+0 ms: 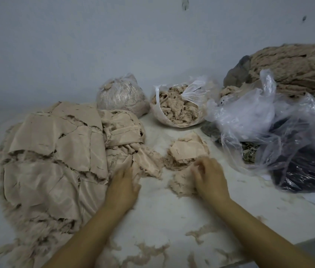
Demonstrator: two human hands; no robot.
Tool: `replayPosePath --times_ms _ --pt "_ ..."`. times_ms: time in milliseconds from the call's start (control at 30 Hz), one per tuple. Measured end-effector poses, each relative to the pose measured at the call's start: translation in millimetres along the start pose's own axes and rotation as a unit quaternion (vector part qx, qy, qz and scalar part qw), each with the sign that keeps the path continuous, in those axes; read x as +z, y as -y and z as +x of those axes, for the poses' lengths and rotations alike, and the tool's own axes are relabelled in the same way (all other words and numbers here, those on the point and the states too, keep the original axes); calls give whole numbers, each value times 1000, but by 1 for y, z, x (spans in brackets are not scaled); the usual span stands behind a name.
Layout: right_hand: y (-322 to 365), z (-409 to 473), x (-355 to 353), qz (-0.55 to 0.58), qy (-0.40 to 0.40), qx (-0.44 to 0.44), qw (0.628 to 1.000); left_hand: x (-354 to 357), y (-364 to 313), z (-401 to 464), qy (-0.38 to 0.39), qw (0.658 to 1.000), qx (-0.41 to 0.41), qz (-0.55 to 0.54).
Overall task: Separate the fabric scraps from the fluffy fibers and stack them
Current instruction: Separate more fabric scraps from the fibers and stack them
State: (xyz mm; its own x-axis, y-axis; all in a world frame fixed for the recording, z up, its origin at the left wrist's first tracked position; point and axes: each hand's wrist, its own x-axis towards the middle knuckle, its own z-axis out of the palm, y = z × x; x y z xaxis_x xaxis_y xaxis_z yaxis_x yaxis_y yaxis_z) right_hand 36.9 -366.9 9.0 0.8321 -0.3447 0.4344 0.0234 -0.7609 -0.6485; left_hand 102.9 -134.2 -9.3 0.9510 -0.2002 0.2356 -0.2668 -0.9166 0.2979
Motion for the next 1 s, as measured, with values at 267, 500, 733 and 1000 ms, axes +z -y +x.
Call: replayPosePath --times_ms 267,500,733,1000 --pt "22 -15 13 -80 169 -25 982 -9 -2 -20 45 982 119 -141" --pt "70 -19 47 358 273 291 844 -29 -5 -37 167 957 217 -96" --pt "66 -14 67 -106 234 -15 966 -59 12 -25 185 954 209 105" --pt "59 -31 61 -95 266 -100 954 -14 16 -11 201 952 213 93"
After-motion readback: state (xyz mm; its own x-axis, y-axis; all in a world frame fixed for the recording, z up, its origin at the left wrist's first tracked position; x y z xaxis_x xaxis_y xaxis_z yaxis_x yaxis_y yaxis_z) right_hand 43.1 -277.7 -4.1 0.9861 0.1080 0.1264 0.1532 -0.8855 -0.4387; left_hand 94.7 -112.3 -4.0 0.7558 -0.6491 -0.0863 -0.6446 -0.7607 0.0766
